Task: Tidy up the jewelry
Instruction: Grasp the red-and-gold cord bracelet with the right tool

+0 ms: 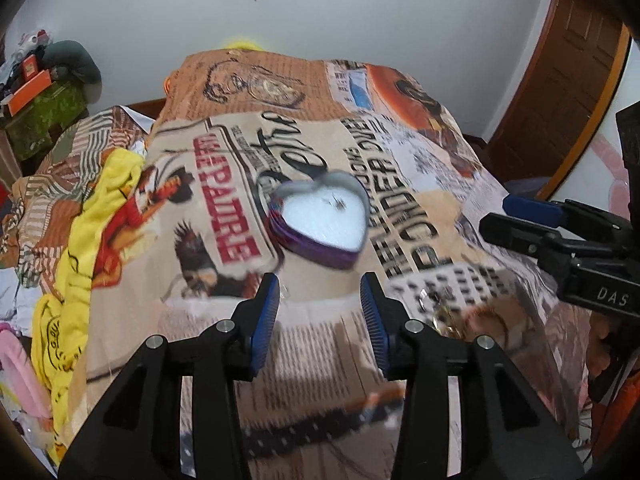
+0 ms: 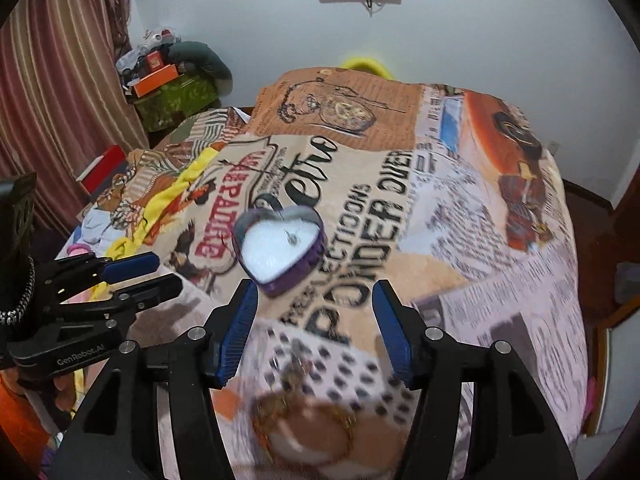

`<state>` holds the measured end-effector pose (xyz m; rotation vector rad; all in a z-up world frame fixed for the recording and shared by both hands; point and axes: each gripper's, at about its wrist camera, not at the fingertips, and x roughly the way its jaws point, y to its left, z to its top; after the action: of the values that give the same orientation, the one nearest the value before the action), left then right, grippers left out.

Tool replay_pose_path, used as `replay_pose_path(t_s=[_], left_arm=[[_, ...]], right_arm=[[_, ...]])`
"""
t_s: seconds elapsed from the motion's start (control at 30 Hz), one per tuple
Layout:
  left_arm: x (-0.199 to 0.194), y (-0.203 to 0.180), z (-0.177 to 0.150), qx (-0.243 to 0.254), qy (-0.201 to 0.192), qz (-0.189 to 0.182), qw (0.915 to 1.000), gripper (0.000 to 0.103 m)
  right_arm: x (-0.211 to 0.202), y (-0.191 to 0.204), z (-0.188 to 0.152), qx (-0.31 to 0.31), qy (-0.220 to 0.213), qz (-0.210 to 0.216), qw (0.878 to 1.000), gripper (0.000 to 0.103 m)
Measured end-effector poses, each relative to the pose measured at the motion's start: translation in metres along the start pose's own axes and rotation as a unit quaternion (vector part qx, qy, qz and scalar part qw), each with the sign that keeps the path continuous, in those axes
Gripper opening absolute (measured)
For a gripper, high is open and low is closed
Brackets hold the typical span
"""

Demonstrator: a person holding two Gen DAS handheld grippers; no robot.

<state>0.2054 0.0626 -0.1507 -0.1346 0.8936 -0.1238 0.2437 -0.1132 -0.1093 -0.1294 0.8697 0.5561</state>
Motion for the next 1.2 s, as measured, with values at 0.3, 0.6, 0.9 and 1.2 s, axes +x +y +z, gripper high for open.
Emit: replay_pose_path(t_s=[0.3, 0.6, 0.9, 1.2], left_arm=[[-0.012, -0.018, -0.022, 0.003, 0.005, -0.010, 0.9999, 0.041], [-0.014, -0.033, -0.047, 0.011, 0.013, -0.009, 0.9998, 0.041], [-0.014, -0.045, -0.060, 0.030, 0.020, -0.007, 0.9993, 0.041], [-0.002, -0.048, -0.064, 0.026, 0.035, -0.010, 0.9990, 0.041]], right_arm=[[-0.019, -0.005, -0.037, 0.005, 0.007, -0.014, 1.000, 0.059], [-0.002, 0.000, -0.070, 0.012, 0.049, -0.010, 0.999, 0.064], [0.013, 0.011, -0.088, -0.011, 0.066, -0.019, 0.998, 0.064], [0.010, 0.009, -0.091, -0.015, 0.050, -0.001, 0.999, 0.056]])
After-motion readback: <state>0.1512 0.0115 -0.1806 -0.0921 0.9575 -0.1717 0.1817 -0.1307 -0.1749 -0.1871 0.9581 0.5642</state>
